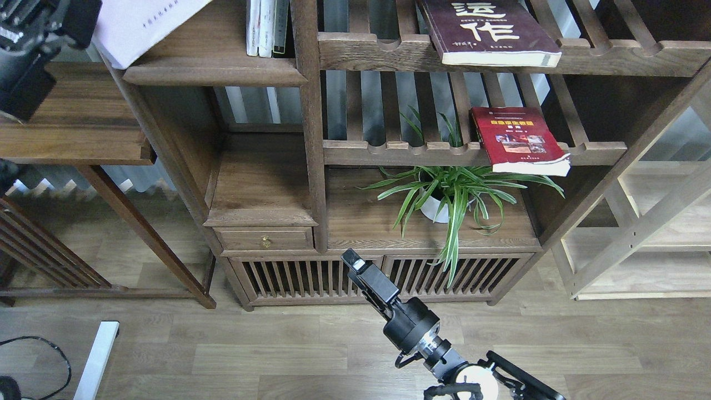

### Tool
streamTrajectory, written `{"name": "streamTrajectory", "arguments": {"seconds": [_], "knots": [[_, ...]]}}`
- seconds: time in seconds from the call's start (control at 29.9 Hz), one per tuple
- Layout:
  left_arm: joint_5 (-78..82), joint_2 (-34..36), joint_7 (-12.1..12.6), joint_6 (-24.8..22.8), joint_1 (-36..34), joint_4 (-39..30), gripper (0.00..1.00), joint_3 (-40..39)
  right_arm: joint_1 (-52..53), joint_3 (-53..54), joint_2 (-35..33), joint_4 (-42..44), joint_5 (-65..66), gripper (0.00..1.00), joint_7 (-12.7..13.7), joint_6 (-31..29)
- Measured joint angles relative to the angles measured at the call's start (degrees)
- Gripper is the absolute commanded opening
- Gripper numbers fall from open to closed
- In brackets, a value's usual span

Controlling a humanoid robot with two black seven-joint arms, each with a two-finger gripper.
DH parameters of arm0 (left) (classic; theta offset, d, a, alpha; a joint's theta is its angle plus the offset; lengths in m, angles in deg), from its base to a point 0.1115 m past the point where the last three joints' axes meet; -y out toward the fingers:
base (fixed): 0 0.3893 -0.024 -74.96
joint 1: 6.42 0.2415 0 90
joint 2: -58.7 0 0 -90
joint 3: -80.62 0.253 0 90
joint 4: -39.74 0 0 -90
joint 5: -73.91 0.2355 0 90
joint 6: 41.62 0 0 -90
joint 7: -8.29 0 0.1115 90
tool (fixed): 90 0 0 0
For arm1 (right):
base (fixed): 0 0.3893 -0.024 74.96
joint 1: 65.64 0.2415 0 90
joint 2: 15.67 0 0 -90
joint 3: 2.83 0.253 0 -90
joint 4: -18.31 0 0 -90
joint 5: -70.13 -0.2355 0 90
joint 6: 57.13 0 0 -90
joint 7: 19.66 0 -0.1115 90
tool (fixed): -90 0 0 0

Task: Organize books on shelf
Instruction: 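Lift the white book with the left gripper up to the upper shelf, then insert the white book upright among the books on the upper shelf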

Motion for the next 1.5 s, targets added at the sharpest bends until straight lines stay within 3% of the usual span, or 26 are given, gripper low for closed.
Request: {"name": "streamTrajectory", "arguments": {"seconds": [0.17,0.5,0.8,0.97,1.34,1.5], "knots": [[2.7,0.3,-0.5,4.7,-2.2,1.0,0.0,0.1,-0.2,0.0,0.0,0.0,0.0,0.99,0.0,0.0],[7.9,0.0,-4.3,13.0,-2.4,1.8,0.0,3.7,-0.3,0.3,0.0,-0.2,-0.2,0.99,-0.1,0.0],[10.5,-0.2,-9.3,28.9,-7.4,2.8,0.0,15.1,-0.2,0.1,0.0,-0.4,-0.2,0.99,-0.1,0.0],[10.7,-0.2,-11.6,34.8,-10.4,4.6,0.0,20.5,-0.3,0.1,0.0,-0.4,-0.2,0.99,-0.1,0.0],[10.7,-0.3,-16.8,37.2,-19.8,16.1,0.0,30.2,-0.5,1.1,0.0,-0.6,-0.1,0.99,-0.1,0.0],[10.0,-1.7,-20.4,37.0,-22.1,22.1,0.0,33.2,-0.5,1.2,0.0,-0.6,-0.1,0.99,-0.1,0.0]]}}
